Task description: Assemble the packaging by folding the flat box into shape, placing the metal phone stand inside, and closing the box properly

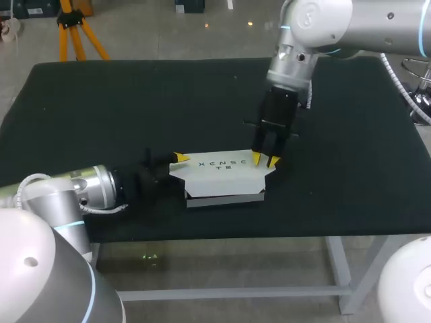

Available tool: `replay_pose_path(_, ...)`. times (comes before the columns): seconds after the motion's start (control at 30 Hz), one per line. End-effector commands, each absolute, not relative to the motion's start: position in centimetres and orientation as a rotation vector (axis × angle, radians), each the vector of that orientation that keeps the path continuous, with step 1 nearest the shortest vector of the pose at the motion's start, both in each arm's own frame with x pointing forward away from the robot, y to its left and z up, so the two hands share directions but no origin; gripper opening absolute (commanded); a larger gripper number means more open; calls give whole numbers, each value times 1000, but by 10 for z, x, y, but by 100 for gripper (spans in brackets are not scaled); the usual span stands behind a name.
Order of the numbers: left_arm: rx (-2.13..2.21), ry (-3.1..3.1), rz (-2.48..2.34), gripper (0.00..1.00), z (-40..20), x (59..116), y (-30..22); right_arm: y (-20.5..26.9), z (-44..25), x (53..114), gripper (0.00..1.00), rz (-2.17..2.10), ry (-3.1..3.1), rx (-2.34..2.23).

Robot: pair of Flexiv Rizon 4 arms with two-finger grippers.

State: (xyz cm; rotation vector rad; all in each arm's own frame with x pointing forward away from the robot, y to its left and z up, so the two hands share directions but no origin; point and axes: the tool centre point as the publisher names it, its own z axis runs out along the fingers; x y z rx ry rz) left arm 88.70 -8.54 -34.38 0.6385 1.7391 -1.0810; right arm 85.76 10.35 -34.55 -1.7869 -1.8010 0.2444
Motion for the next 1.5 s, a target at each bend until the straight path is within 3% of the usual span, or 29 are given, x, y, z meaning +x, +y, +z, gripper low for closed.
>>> replay_pose_path(0.03,635,1730,-1078,44,-341,881,-78,103,-346,858,37,240,-1800,-1787)
replay_pose_path(0.47,695,1823,-1024,49,-331,865,-56,104,-345,859,38,236,-1798,-1791)
replay_pose_path(0.53,706,1855,-999,76,-329,862,-49,104,-345,859,38,234,-1798,-1791)
replay_pose_path(0.6,715,1894,-989,79,-324,858,-40,104,-345,859,38,233,-1798,-1791)
replay_pose_path(0.67,731,1940,-1013,89,-317,854,-32,104,-345,859,39,231,-1799,-1791)
replay_pose_path(0.7,742,1967,-1014,100,-313,852,-28,104,-345,859,39,229,-1800,-1791)
replay_pose_path(0.97,839,2390,-1082,100,-286,845,-5,105,-344,859,39,218,-1805,-1796)
replay_pose_path(1.17,821,2649,-877,100,-277,855,0,107,-345,859,39,216,-1806,-1795)
replay_pose_path(1.5,821,2649,-877,100,-277,855,0,105,-345,856,38,216,-1803,-1807)
